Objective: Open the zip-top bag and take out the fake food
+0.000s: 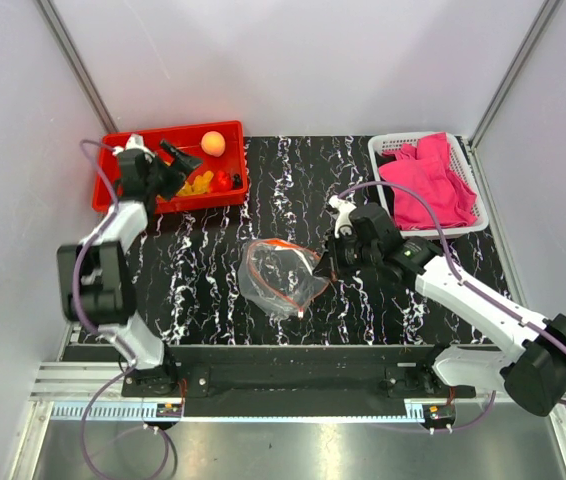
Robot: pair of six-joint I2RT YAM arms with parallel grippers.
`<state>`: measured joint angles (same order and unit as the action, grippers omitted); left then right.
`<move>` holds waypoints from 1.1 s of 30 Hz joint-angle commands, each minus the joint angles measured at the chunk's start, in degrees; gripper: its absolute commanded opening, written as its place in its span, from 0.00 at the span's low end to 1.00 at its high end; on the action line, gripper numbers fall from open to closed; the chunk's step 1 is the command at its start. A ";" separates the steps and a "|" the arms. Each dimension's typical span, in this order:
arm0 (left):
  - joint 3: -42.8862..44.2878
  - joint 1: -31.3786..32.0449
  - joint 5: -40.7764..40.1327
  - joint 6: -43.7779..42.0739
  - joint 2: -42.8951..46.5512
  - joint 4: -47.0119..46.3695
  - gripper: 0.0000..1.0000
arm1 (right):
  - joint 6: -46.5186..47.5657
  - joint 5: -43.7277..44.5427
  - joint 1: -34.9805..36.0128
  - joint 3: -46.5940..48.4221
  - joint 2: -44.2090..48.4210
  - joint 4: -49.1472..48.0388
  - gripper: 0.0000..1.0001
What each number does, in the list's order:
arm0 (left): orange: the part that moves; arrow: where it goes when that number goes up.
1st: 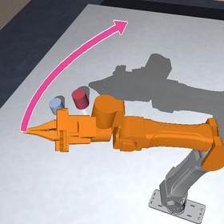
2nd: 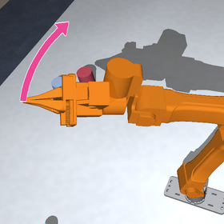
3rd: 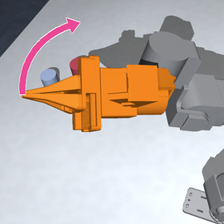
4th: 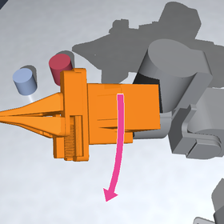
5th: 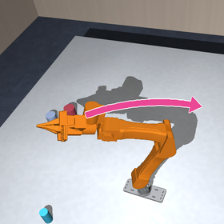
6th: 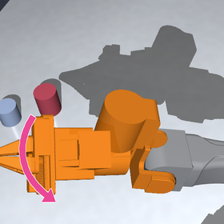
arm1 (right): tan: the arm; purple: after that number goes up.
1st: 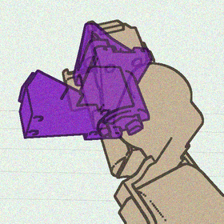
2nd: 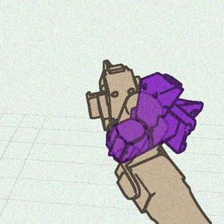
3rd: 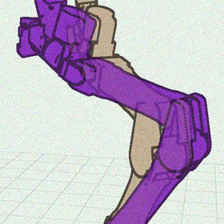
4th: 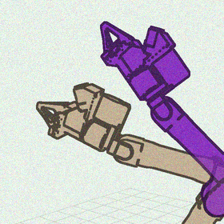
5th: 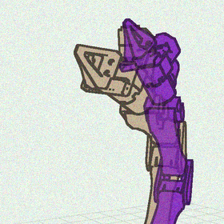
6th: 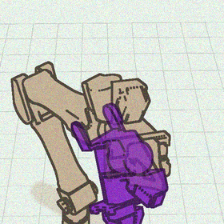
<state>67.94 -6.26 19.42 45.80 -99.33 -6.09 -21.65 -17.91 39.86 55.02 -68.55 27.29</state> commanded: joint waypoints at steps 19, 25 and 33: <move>-51.22 23.30 15.37 10.42 72.74 5.06 0.99 | 15.14 35.91 -1.89 25.38 -13.43 12.88 0.14; -57.22 25.16 15.12 15.54 92.98 13.89 0.99 | 17.09 34.73 -1.89 36.62 -26.88 12.51 0.58; -55.12 25.16 19.60 14.85 95.38 14.96 0.99 | 4.87 19.59 -1.89 35.96 -24.18 11.92 1.00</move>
<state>9.65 18.76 34.94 60.38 -3.36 8.12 -10.46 9.56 38.09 91.85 -98.94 41.08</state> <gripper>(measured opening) 0.985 0.980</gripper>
